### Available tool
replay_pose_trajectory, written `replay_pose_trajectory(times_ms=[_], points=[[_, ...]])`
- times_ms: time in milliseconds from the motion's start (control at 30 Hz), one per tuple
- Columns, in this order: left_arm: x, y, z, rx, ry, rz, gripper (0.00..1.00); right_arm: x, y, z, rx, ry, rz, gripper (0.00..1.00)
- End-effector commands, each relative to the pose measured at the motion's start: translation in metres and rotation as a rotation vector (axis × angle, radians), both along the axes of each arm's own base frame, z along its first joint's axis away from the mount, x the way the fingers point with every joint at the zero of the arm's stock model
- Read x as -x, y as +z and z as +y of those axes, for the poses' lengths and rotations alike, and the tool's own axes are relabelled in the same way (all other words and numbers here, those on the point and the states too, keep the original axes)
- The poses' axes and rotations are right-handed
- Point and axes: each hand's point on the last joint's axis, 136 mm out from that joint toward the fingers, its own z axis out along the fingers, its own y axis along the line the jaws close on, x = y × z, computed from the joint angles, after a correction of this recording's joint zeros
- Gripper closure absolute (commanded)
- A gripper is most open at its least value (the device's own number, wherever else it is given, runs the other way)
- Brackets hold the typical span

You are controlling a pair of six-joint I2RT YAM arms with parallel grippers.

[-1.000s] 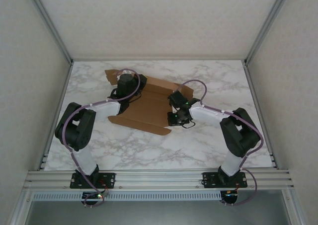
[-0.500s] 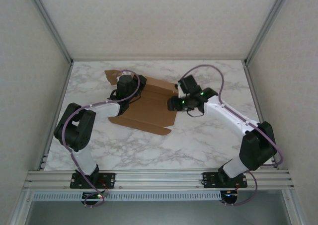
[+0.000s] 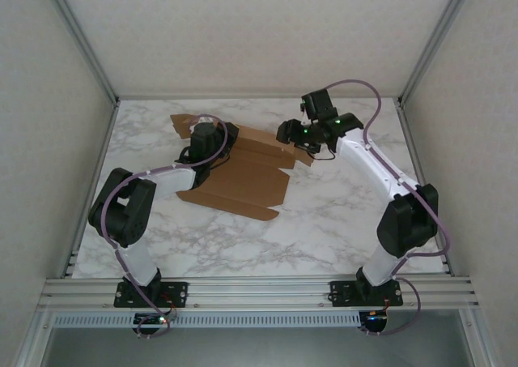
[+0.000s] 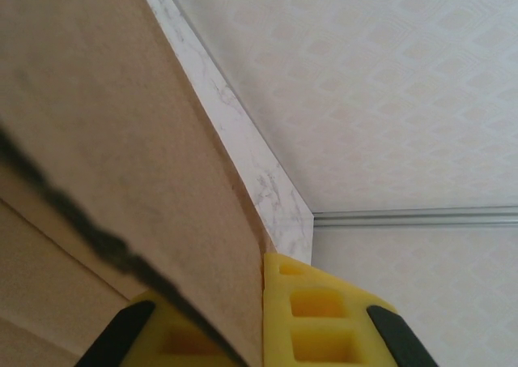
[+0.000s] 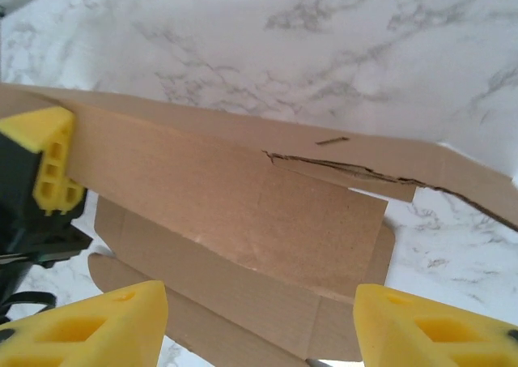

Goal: Fold the paper box

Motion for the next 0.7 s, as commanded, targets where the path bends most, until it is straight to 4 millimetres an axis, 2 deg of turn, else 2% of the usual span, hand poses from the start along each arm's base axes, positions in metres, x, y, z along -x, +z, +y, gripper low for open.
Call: replay_pose_trajectory(times_ms=[0,200,500,600,667], points=[[0.007,-0.018,0.002,-0.034,0.010,0.057,0.99,0.003,-0.005,0.007,-0.072,-0.035,0.051,0.30],[0.008,-0.020,0.002,-0.026,0.010,0.062,0.99,-0.006,-0.014,0.018,-0.131,-0.051,0.066,0.29],[0.011,-0.021,0.002,-0.014,0.006,0.070,1.00,-0.025,-0.027,0.040,-0.212,-0.050,0.089,0.33],[0.012,-0.023,0.002,-0.006,0.006,0.072,1.00,-0.030,-0.028,0.047,-0.257,-0.052,0.085,0.37],[0.012,-0.023,0.001,-0.002,0.003,0.072,1.00,-0.033,-0.025,0.052,-0.301,-0.055,0.076,0.44]])
